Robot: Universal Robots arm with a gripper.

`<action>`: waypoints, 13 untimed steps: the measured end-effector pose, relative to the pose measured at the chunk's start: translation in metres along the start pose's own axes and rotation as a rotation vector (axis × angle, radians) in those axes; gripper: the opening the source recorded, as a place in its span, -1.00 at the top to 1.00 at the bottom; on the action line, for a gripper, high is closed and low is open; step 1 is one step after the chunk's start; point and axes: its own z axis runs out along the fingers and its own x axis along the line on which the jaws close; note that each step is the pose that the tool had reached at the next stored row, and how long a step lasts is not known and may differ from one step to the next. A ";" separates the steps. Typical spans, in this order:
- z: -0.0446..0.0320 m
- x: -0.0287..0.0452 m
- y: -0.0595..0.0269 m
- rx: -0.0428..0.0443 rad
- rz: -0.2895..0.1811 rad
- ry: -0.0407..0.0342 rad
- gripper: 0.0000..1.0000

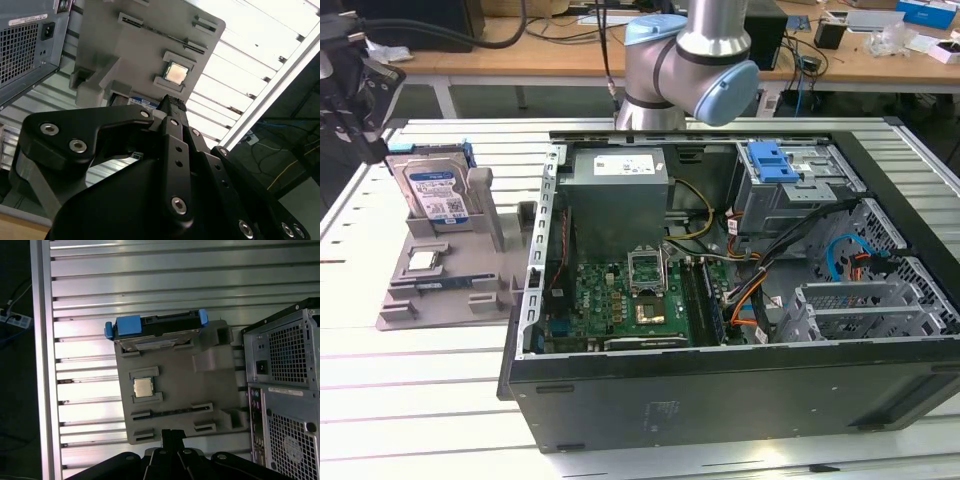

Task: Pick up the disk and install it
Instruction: 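Reach for the disk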

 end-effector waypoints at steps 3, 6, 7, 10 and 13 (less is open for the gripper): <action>-0.0001 0.0051 -0.0004 0.0000 0.000 0.0000 0.80; -0.0003 0.0102 -0.0007 0.0001 0.000 0.0001 0.80; -0.0004 0.0131 -0.0010 0.0000 0.000 0.0000 0.80; -0.0006 0.0199 -0.0015 0.0000 0.000 0.0000 0.80; -0.0008 0.0273 -0.0020 0.0001 0.000 0.0001 0.80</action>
